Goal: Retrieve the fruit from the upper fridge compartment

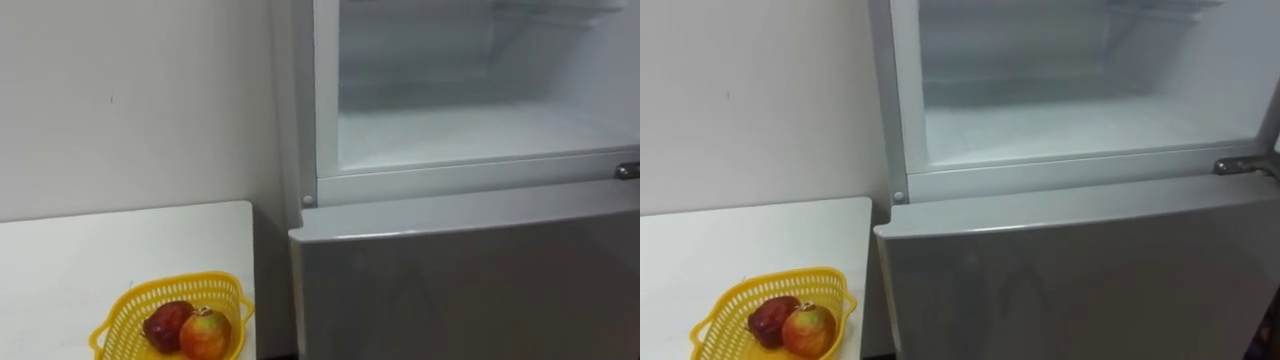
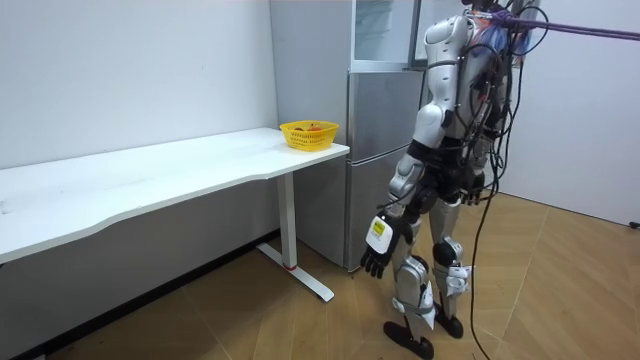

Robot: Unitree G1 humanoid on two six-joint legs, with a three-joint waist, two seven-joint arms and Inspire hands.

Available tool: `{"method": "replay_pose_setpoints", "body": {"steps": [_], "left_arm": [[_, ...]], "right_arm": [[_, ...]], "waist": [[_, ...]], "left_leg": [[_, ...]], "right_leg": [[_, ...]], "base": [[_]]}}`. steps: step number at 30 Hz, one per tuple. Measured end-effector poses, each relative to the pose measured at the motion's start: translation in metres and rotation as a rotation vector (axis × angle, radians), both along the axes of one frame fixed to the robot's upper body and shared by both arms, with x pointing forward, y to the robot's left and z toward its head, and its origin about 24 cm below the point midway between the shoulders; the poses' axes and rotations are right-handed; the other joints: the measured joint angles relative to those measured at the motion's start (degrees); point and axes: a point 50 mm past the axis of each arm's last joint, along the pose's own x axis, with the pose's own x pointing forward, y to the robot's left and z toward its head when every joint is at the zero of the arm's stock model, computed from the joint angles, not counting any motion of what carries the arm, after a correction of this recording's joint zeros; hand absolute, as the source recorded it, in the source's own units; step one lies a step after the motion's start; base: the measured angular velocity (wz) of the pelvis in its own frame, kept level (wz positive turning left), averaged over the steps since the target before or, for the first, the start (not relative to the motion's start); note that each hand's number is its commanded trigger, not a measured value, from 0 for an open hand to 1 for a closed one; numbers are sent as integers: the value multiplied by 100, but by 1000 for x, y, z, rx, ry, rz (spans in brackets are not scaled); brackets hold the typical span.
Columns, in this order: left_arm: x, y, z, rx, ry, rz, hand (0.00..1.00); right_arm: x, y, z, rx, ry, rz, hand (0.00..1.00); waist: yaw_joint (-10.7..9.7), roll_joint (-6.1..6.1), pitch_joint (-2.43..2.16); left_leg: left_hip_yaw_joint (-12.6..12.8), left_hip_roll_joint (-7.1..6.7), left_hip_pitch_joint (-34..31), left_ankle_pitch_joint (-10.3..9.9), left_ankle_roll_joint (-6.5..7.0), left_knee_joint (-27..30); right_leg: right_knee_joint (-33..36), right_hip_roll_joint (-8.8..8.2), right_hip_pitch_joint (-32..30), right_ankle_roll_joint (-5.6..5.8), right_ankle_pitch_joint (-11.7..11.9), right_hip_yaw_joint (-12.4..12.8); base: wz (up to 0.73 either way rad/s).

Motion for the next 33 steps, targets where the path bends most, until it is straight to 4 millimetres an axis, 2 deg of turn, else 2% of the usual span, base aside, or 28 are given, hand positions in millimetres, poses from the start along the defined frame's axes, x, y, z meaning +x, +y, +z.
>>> {"method": "replay_pose_setpoints", "body": {"steps": [4, 7, 12, 14, 18, 20, 26, 28, 29, 30, 31, 33], "left_arm": [[8, -1, 0, -1, -9, -31, 0], [3, -1, 0, 1, 19, -42, 0], [-2, -2, -1, -7, 65, -38, 0], [-3, -3, -1, -6, 76, -35, 0], [-2, -2, -1, -1, 72, -24, 0], [-3, -1, -1, 1, 72, -17, 0], [-11, 4, 0, 9, 65, 56, 0], [-11, 11, 2, 25, 45, 126, 0], [-12, 13, 3, 30, 42, 141, 0], [-15, 15, 4, 38, 41, 166, 0], [-16, 17, 4, 46, 37, 175, 0], [-19, 20, 5, 57, 31, 195, 0]], "right_arm": [[29, 7, 0, 56, -39, 75, 0], [40, 13, 0, 101, -48, 107, 0], [38, 17, -2, 134, -29, 112, 0], [32, 17, -3, 153, -29, 35, 0], [9, 15, -6, 181, -55, -276, 0], [0, 14, -7, 188, -78, -428, 0], [-32, 7, -7, 202, -139, -925, 0], [-38, 2, -5, 216, -233, -1254, 0], [-39, 0, -5, 218, -260, -1330, 0], [-40, -3, -4, 224, -327, -1514, 0], [-41, -6, -3, 226, -390, -1683, 0], [-39, -14, 0, 221, -475, -1891, 0]], "waist": [[121, 9, -5], [153, 15, -6], [182, 37, -7], [229, 39, -6], [66, 49, 4], [39, 45, 4], [-222, 18, 7], [-381, -12, 7], [-415, -19, 9], [-497, -30, 8], [-581, -58, -6], [-678, -87, -23]], "left_leg": [[3, 2, 31, -23, -5, 10], [-29, -1, 18, -29, -5, 22], [-102, 0, -4, -45, -21, 13], [-119, 2, -1, -45, -22, 2], [-272, -20, 46, -50, -21, 13], [-270, -19, 55, -49, -23, 11], [-257, -15, 112, -43, -31, 13], [-252, -23, 103, -42, -33, 21], [-251, -29, 94, -42, -33, 30], [-260, -35, 70, -41, -33, 61], [-262, -39, 69, -35, -34, 79], [-247, -37, 100, -34, -34, 95]], "right_leg": [[5, 12, 52, 2, -2, 20], [2, 9, 71, 3, 1, -21], [-2, 12, 68, 3, -2, -58], [-2, 16, 85, 3, -2, -67], [0, 9, 231, 3, -2, -138], [0, 12, 237, 3, -2, -125], [3, 21, 245, 3, -2, -31], [1, 19, 234, -16, -24, 29], [-2, 14, 227, -27, -42, 30], [-12, -1, 217, -25, -70, 20], [4, -2, 209, -22, -106, 19], [23, 3, 223, -21, -120, 57]], "base": [[-2], [9], [8], [4], [20], [0], [-4], [0], [0], [6], [7], [-3]]}}
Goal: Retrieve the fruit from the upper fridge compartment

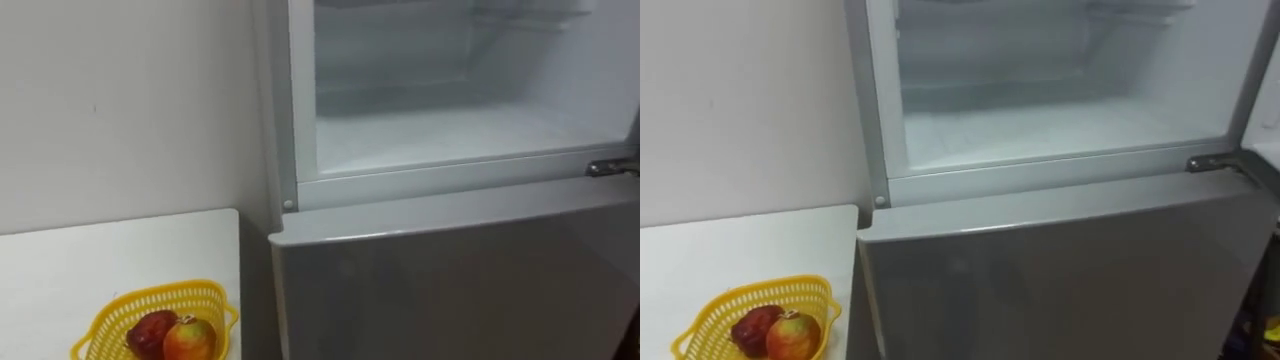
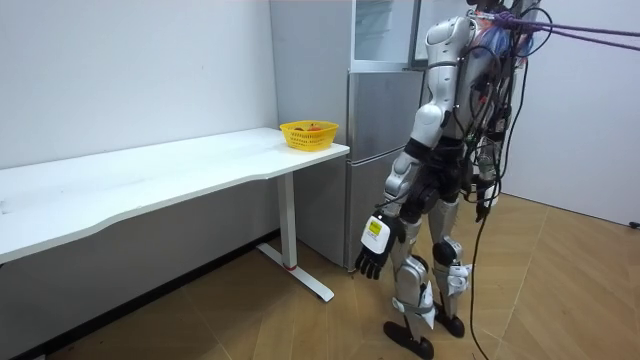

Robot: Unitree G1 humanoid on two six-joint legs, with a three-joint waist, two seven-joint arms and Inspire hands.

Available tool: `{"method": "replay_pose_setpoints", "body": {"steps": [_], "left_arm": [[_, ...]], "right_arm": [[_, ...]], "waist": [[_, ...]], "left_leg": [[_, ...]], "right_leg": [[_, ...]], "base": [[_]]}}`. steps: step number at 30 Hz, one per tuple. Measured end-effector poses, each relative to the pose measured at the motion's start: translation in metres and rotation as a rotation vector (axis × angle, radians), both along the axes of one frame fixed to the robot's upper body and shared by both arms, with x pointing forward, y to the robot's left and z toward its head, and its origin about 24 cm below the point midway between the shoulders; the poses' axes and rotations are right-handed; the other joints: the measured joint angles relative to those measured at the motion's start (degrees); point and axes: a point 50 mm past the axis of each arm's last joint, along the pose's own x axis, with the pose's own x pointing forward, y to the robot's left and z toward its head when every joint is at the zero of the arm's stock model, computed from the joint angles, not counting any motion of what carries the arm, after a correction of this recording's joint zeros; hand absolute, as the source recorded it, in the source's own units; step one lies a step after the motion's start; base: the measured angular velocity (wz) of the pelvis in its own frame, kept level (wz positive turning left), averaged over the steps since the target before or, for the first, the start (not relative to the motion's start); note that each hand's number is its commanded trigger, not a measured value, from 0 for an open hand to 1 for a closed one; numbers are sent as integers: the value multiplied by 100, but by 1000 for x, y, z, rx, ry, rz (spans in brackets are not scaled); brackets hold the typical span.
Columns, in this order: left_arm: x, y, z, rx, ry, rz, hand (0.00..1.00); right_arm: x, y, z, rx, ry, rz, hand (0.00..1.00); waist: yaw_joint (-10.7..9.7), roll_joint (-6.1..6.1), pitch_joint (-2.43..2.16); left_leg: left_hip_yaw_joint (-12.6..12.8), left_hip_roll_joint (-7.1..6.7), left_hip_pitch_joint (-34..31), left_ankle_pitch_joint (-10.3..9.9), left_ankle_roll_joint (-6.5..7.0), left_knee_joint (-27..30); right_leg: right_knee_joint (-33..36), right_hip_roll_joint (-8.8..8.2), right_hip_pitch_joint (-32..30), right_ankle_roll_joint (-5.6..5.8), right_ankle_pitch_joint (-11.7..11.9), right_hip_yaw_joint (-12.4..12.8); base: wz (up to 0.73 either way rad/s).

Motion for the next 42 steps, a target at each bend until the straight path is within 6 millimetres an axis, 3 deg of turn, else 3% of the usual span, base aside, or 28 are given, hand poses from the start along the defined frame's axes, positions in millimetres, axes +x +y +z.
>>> {"method": "replay_pose_setpoints", "body": {"steps": [4, 11, 14, 16, 21, 29, 34, 37, 42], "left_arm": [[-1, 11, 5, 53, -30, 45, 0], [12, 18, 9, 81, -96, 34, 0], [18, 22, 12, 106, -126, 25, 0], [23, 23, 12, 110, -143, 25, 0], [29, 23, 12, 107, -164, 23, 0], [20, 19, 11, 101, -160, 23, 0], [12, 16, 10, 93, -137, 11, 0], [6, 15, 9, 90, -122, 15, 0], [-1, 11, 7, 83, -105, 10, 0]], "right_arm": [[18, -27, 10, -51, -108, -287, 0], [68, -82, 47, -210, -304, -416, 0], [93, -105, 72, -295, -396, -424, 0], [117, -120, 98, -368, -507, -404, 0], [152, -140, 155, -523, -715, -342, 0], [178, -141, 227, -773, -910, -208, 0], [196, -125, 269, -922, -1094, -35, 0], [203, -113, 288, -969, -1206, 49, 0], [212, -98, 303, -1011, -1324, 166, 0]], "waist": [[-155, -101, -15], [-170, -176, -28], [-150, -234, -22], [-168, -249, -27], [-159, -273, -36], [-156, -220, -28], [-147, -129, -48], [-124, -77, -56], [-39, -73, -54]], "left_leg": [[24, 1, 10, 0, -1, -31], [151, 20, -98, 2, -1, -40], [174, 29, -87, 8, -12, -111], [270, 53, -111, 13, -21, -132], [283, 50, -156, 15, -21, -119], [284, 56, -176, 15, -21, -105], [291, 68, -194, 14, -23, -144], [310, 63, -157, 16, -24, -129], [305, 70, -166, 15, -25, -139]], "right_leg": [[17, 5, -25, 1, -11, 41], [114, 11, -219, 1, 4, 115], [127, 16, -226, 0, 4, 111], [181, 24, -307, -1, 5, 145], [187, 23, -338, -14, 17, 155], [188, 21, -417, -13, 17, 154], [192, 22, -396, -19, 22, 150], [186, 22, -351, -18, 22, 152], [190, 20, -369, -19, 22, 146]], "base": [[-3], [-8], [-2], [-10], [-2], [0], [0], [0], [0]]}}
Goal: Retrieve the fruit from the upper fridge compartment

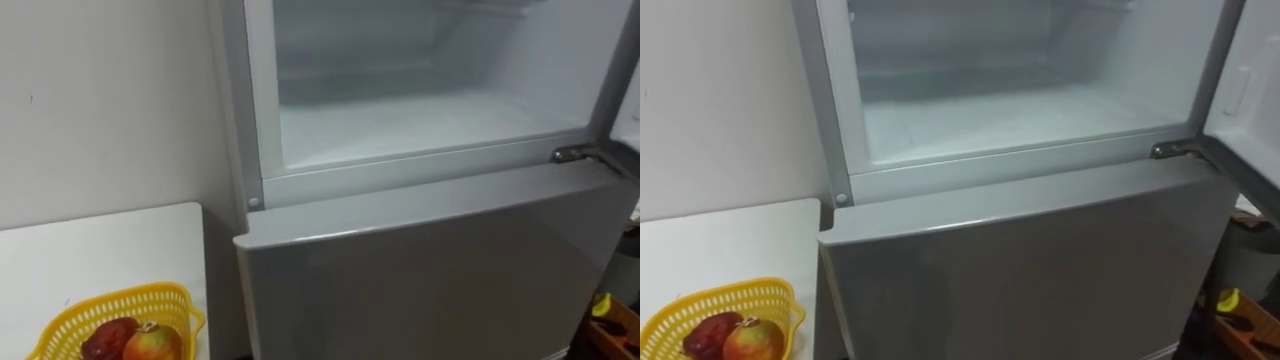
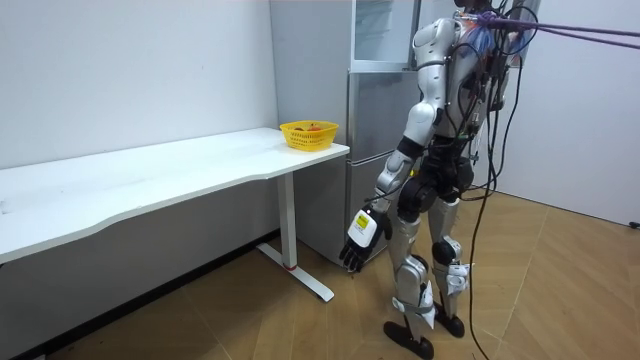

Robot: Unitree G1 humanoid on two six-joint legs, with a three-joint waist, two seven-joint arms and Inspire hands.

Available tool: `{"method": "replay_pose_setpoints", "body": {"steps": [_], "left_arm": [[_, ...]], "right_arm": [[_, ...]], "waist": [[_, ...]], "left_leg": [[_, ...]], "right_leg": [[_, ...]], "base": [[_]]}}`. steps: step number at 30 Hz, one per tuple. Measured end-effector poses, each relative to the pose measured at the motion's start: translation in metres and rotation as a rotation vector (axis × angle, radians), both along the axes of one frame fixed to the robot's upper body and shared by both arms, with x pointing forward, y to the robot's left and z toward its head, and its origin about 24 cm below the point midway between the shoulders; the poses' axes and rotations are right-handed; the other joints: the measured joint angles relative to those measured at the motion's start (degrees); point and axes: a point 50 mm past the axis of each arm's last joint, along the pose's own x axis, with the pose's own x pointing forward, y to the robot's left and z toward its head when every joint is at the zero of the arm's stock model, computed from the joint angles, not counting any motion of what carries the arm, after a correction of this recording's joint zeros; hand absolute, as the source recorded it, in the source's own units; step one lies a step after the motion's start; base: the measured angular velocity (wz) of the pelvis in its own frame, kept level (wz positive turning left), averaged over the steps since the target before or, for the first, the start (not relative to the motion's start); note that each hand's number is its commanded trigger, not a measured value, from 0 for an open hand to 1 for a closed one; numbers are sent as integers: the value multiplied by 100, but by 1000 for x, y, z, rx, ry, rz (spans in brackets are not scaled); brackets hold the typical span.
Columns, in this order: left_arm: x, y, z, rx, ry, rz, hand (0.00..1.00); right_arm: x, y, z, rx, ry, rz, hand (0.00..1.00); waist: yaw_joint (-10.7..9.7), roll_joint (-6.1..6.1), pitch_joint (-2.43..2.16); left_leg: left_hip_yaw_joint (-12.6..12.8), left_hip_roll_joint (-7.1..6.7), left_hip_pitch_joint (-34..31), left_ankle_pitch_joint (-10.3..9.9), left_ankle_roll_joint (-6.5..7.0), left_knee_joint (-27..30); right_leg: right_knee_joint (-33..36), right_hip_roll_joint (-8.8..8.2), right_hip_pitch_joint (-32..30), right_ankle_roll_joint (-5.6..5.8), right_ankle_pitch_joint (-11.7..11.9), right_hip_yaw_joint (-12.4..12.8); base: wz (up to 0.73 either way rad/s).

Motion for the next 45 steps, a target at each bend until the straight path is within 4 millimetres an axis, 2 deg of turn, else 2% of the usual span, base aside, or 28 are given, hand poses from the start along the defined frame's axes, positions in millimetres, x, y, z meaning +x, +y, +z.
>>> {"method": "replay_pose_setpoints", "body": {"steps": [4, 12, 17, 20, 25, 28, 32, 37, 45], "left_arm": [[-1, 0, 0, -2, -1, -2, 0], [-7, -7, -3, -27, 25, -28, 0], [-9, -9, -5, -38, 40, -30, 0], [-5, -9, -5, -54, 34, -32, 0], [4, -11, -6, -81, 28, -67, 0], [7, -10, -6, -85, 24, -81, 0], [8, -7, -5, -82, 27, -96, 0], [7, -7, -5, -80, 31, -102, 0], [5, -5, -5, -76, 49, -106, 0]], "right_arm": [[-1, 6, 6, -68, -11, 28, 0], [12, 29, 15, -256, -9, 141, 0], [17, 44, 30, -449, -13, 201, 0], [20, 53, 32, -565, 35, 208, 0], [27, 62, 31, -713, 126, 224, 0], [32, 70, 31, -773, 150, 243, 0], [36, 77, 30, -811, 157, 283, 0], [37, 81, 28, -820, 155, 321, 0], [38, 82, 27, -825, 161, 339, 0]], "waist": [[91, 9, -2], [63, 24, -4], [114, -49, 7], [212, -117, 37], [357, -200, 30], [375, -215, 27], [380, -205, 17], [509, -184, -1], [498, -179, 7]], "left_leg": [[-1, 10, -9, 1, -2, 6], [49, 40, -10, 10, -20, 40], [53, 64, 11, 17, -31, 49], [52, 73, 0, 17, -35, 54], [44, 75, -14, 16, -31, 108], [25, 77, -19, 17, -31, 136], [-4, 78, -11, 17, -32, 156], [-21, 87, -17, 18, -34, 156], [-94, 90, -51, 18, -34, 206]], "right_leg": [[7, 3, -44, -7, 4, -14], [23, 19, -39, -28, 18, -22], [82, 23, -39, -29, 19, -81], [86, 26, -41, -50, 31, -84], [83, 17, -51, -62, 39, -89], [82, 24, -49, -62, 40, -100], [80, 24, -52, -64, 40, -132], [87, -8, -13, -67, 44, -206], [90, -23, 45, -73, 50, -337]], "base": [[0], [-4], [-1], [-2], [0], [0], [3], [1], [5]]}}
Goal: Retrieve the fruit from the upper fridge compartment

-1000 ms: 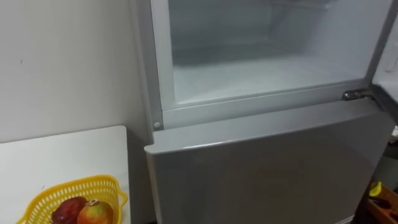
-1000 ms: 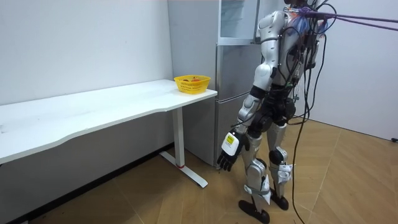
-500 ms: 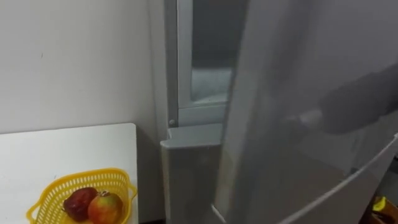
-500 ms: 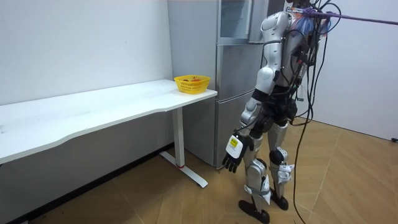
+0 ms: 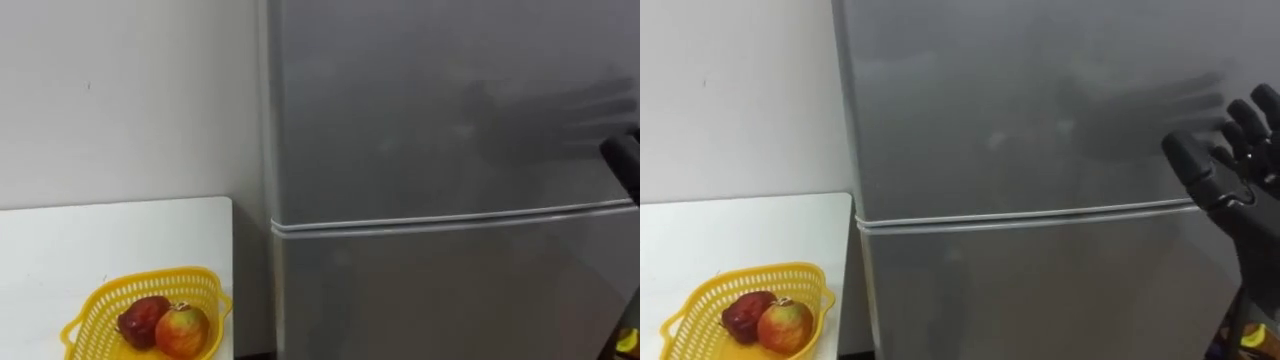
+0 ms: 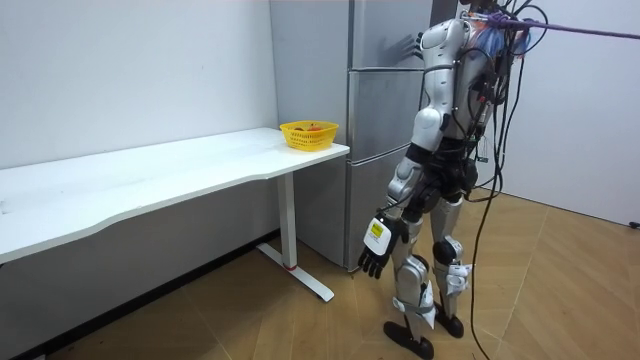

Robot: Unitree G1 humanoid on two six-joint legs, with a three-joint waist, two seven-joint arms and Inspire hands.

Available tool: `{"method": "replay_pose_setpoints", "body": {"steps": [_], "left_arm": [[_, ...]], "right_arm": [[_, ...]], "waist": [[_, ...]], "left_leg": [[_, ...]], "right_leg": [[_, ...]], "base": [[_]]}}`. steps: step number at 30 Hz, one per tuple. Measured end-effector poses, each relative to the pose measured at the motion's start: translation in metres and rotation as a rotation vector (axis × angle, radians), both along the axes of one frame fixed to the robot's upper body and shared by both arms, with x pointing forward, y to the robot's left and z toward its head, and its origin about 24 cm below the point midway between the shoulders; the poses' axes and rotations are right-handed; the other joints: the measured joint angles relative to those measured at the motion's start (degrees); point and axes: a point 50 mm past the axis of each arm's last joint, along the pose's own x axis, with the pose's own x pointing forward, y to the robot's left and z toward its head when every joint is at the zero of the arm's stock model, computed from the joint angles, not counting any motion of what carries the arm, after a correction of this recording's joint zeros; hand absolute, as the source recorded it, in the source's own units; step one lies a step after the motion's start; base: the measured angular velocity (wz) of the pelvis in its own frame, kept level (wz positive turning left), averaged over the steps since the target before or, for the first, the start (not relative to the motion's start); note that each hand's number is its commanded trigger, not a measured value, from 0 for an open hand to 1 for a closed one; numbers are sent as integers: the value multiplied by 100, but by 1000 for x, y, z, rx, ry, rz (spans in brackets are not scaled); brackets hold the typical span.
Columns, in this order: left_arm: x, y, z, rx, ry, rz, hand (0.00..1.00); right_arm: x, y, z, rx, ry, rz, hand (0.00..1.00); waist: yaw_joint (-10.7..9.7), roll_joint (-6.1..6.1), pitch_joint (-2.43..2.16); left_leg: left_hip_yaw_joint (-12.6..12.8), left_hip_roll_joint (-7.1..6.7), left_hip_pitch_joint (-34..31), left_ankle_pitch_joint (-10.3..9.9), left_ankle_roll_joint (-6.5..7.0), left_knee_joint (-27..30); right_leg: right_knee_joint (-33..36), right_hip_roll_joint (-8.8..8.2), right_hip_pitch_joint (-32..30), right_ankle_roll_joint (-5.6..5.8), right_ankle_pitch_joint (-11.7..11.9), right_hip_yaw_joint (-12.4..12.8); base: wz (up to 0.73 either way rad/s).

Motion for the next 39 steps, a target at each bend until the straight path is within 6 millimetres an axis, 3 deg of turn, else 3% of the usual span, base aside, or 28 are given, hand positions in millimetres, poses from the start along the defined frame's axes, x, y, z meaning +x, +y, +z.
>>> {"method": "replay_pose_setpoints", "body": {"steps": [26, 32, 39], "left_arm": [[3, -1, 0, 13, 1, -38, 0], [3, 0, 0, 24, 0, -54, 0], [9, 2, 1, 58, -17, -55, 0]], "right_arm": [[0, -4, -3, 85, 11, -59, 0], [-2, -11, -4, 50, 34, -211, 0], [-13, -34, -12, -16, 79, -553, 0]], "waist": [[-20, -15, 21], [-124, 9, 25], [-228, 75, 21]], "left_leg": [[-5, 1, 11, 2, -3, -7], [-2, 1, -24, -2, 1, 8], [-42, -1, -56, 0, -2, 22]], "right_leg": [[-5, 8, 14, -5, 4, -1], [-13, 22, 3, -3, 6, -26], [-9, 15, -8, 2, 8, -65]], "base": [[0], [2], [3]]}}
